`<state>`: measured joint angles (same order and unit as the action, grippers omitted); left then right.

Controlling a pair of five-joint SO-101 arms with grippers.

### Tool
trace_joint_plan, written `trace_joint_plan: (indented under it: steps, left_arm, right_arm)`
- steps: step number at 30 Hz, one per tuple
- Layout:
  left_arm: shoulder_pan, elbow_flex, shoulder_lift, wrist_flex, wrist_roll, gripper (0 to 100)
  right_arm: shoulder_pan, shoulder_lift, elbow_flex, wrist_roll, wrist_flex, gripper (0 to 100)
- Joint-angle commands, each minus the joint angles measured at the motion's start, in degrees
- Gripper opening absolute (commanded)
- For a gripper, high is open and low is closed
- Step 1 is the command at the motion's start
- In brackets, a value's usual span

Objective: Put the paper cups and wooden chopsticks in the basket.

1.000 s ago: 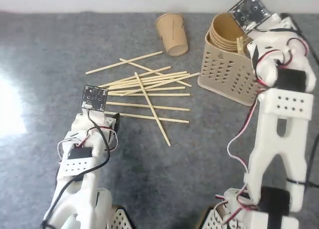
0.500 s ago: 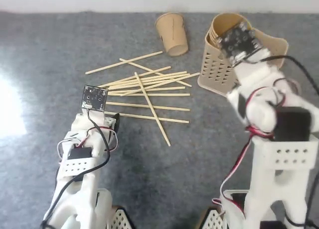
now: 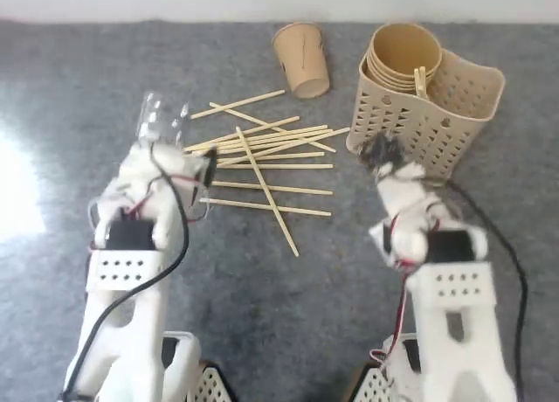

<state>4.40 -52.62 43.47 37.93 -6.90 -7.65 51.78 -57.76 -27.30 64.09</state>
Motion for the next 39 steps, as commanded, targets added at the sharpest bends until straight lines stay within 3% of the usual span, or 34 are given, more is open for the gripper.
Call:
trace_joint_plan:
  steps: [1, 7, 14, 22, 26, 29, 31, 35, 39]
  left_arm:
    - [-8.0, 12.7, -2.99, 0.18, -0.09, 22]
    - [-10.73, 28.53, -28.13, -3.6, 4.04, 22]
    - [-13.36, 55.16, -55.56, -2.81, 5.98, 19]
    - [-17.05, 57.1, -56.0, 5.8, 6.33, 12]
    - [-18.2, 57.19, -55.03, 11.52, 6.24, 1]
    - [-16.18, 57.36, -49.49, 21.36, 6.15, 1]
    - [-12.22, 57.36, -44.13, 23.74, 6.07, 1]
    - [-2.99, 57.1, -38.68, 15.12, 6.42, 1]
    - [-0.88, 57.54, -42.64, 6.42, 3.69, 1]
  right_arm:
    - [-3.12, 6.99, -8.53, 0.62, -6.9, 18.7]
    - [-6.64, 15.43, -23.21, 0.53, -19.91, 18.6]
    - [-6.81, 21.85, -31.21, 0.26, -25.36, 18.6]
    - [-6.9, 23.43, -32.44, 0.09, -26.07, 18.6]
    - [-6.81, 23.43, -32.44, 0.09, -26.07, 18.6]
    - [-6.81, 23.43, -32.44, 0.09, -25.98, 18.6]
    - [-6.81, 23.43, -32.44, 0.09, -25.98, 18.6]
    - [-6.9, 23.43, -32.44, 0.09, -26.07, 18.6]
    - [-6.9, 23.43, -32.62, 0.09, -26.07, 18.6]
